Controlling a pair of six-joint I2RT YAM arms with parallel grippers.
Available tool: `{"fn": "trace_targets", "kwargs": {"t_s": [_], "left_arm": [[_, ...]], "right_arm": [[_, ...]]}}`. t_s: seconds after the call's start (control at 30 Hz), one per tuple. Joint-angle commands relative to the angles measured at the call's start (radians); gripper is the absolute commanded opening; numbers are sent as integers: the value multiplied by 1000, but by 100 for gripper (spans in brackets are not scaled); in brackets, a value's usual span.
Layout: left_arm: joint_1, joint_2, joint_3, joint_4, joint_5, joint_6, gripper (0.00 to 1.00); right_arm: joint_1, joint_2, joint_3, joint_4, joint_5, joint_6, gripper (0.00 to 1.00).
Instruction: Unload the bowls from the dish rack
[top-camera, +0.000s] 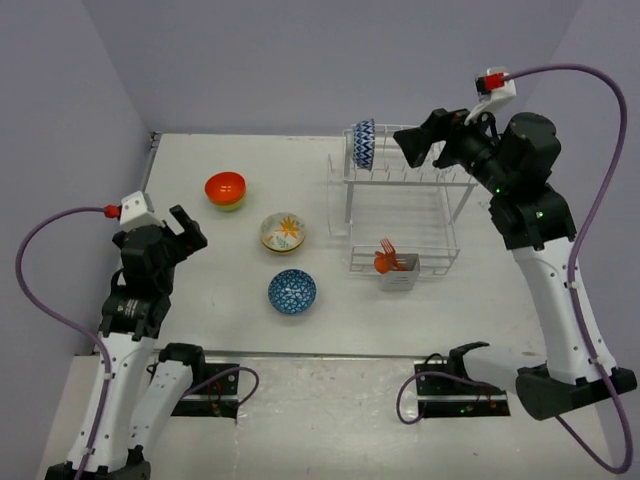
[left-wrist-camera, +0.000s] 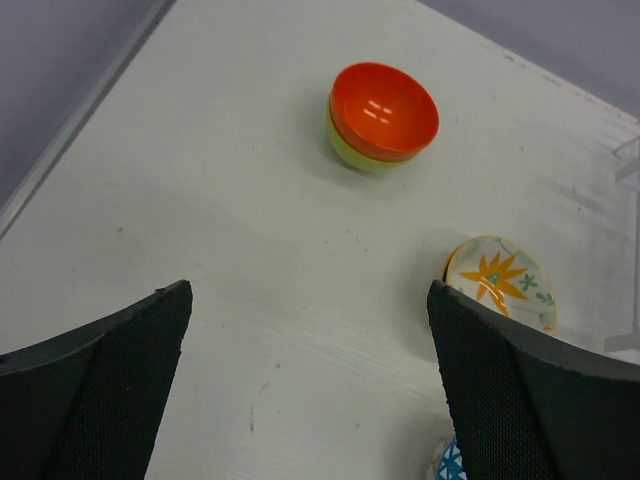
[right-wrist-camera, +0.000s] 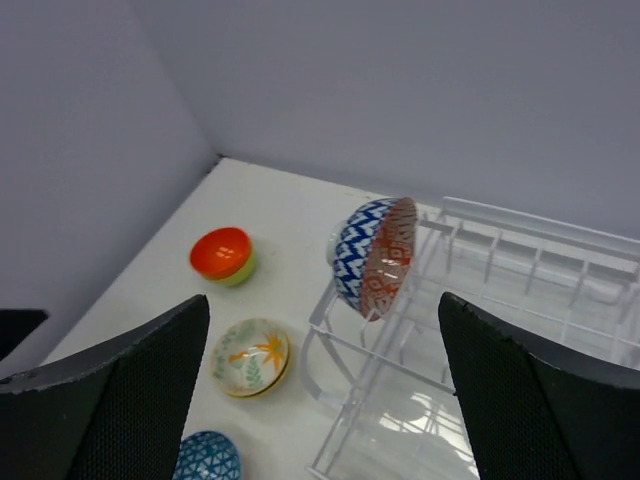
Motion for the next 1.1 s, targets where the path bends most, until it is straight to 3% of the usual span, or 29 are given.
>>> {"fn": "trace_targets", "kwargs": {"t_s": [0.0,0.1,0.17,0.53,0.7,0.83,1.07], "left_arm": [[0,37,-16,65,134,52,100],[0,49,-25,79,168,63,100],[-2,58,-29,82,191,67,100],[-2,115,-32,98,257,86,100],[-2,124,-32,98,269,89,100],[-3,126,-32,99,273,90,100],[-2,123,-32,99,274,90,100]], "right_arm": [[-109,118,-45,90,-448,107,92],[-213,195,-72,217,-820,179,79],[-240,253,-78,308,-885,228,70],[-246,501,75,293,-917,243,57],[-244,587,77,400,-1026,326,47],[-240,618,21,652,-1098,485,43],[-211,679,55,679,-1116,538,33]]}}
